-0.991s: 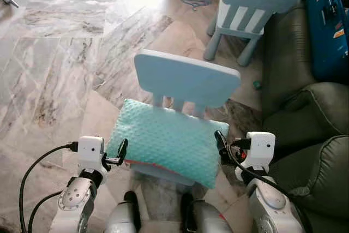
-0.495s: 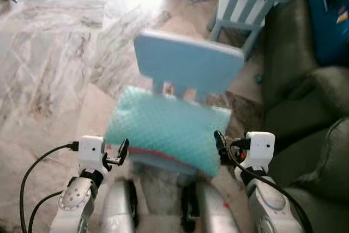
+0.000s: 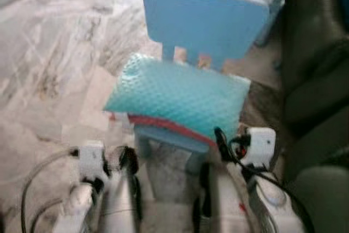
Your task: Move the pillow to the sofa
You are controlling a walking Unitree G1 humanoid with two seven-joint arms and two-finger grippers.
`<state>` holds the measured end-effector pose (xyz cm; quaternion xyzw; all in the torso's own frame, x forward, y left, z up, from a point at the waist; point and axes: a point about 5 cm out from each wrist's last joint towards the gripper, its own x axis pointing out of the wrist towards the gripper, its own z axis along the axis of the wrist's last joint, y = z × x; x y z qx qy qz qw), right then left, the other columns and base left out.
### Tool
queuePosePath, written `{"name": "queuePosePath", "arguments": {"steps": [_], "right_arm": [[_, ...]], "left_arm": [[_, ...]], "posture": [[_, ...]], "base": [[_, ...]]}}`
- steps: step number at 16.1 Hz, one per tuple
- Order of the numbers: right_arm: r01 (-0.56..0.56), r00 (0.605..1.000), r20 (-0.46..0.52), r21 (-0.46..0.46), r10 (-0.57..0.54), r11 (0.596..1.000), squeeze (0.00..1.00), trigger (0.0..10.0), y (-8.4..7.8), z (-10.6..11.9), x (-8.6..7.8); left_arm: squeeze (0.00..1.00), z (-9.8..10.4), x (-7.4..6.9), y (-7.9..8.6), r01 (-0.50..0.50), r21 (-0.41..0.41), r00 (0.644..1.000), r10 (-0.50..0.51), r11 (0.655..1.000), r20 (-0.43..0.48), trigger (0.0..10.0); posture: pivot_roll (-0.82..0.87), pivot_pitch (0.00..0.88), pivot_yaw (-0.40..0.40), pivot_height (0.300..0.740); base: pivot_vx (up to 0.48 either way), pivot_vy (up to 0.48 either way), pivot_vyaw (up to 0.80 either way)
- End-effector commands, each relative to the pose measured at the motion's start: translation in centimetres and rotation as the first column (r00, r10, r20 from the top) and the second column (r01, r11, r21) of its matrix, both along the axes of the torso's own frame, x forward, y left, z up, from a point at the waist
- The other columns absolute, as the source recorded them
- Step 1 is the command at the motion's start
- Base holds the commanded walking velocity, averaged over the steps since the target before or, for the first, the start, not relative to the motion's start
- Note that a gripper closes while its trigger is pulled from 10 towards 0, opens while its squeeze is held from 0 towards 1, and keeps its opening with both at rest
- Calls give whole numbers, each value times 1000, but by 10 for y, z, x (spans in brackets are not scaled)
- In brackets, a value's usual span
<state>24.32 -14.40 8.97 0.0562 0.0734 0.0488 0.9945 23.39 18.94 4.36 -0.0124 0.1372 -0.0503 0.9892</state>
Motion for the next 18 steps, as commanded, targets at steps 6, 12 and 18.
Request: {"name": "queuePosePath", "arguments": {"steps": [6,12,18], "right_arm": [[11,1000,-8,8,-10,1000,0,10000,-2,-2,-1],[19,1000,21,7,-19,1000,0,10000,-7,7,10],[5,997,75,49,-8,999,0,10000,-12,24,26]], "left_arm": [[0,10,7,4,-7,23,999,6,1000,35,10000],[0,19,23,31,-83,62,995,79,995,68,10000],[0,52,58,74,-213,109,967,194,971,163,10000]], "posture": [[-80,331,-40,560],[-77,334,-41,560],[-80,357,-39,560]], "base": [[0,0,0],[0,0,0],[0,0,0]]}}
